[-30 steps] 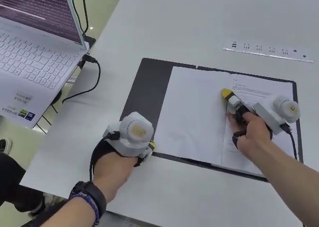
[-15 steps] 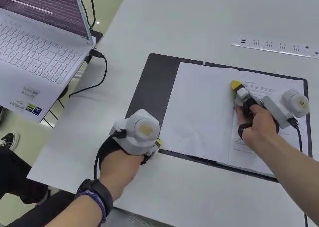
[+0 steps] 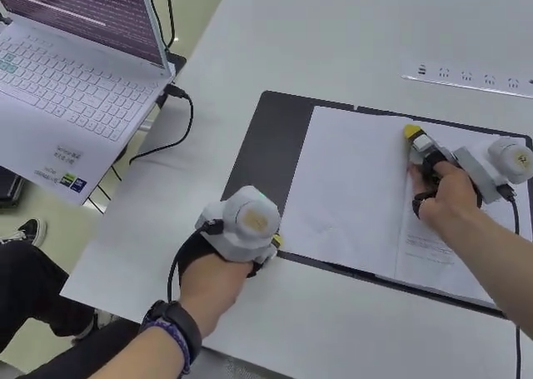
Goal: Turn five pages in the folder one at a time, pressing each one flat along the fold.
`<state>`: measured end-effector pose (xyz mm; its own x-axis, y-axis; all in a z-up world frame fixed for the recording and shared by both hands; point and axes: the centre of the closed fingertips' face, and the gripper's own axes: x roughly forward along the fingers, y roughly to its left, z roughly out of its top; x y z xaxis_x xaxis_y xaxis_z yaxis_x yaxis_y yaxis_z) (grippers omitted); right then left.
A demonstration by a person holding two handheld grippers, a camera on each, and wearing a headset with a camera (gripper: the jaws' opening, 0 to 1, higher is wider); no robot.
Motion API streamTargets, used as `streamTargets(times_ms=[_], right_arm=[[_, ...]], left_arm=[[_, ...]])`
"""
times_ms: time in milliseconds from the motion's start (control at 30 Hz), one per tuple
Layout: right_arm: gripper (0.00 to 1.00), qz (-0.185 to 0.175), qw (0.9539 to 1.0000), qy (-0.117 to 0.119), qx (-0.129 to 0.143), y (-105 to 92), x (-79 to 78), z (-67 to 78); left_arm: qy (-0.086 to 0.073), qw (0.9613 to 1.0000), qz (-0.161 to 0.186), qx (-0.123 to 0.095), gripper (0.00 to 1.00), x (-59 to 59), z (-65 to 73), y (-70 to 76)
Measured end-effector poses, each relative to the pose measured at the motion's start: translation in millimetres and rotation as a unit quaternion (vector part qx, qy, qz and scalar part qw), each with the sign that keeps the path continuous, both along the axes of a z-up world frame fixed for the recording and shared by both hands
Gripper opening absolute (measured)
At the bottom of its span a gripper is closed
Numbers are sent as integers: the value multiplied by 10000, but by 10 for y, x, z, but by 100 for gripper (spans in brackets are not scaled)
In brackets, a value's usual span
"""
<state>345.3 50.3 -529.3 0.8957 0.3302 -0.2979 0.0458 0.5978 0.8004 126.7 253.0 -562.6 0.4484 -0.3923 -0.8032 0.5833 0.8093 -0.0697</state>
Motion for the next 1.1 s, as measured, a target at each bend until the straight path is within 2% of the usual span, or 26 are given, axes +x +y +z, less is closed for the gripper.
streamTargets(times_ms=[133,200,267,367,467,800,1067,1100], right_arm=[[0,-52,9999,40,87,-13,8,-20],[0,23,10000,-10,-11,6,-17,-6],[0,121,9999,-9,60,23,-63,-8],[0,382,9992,-106,-31,91,-201,4],[0,397,9991,-108,55,111,-315,30],[0,615,9979,-149,-135,211,-654,94],[0,738,9972,-105,-60,237,-885,58],[0,751,9971,-101,-61,215,-837,28]], left_arm=[[8,10000,2,18,0,8,3,1],[36,10000,-7,3,0,10,3,4],[37,10000,-26,2,0,9,2,3],[12,10000,-54,29,0,5,3,-1],[21,10000,-5,0,0,9,2,0],[-9,10000,-26,39,0,5,1,-4],[19,10000,13,20,0,4,0,-5],[26,10000,48,6,0,4,0,-5]])
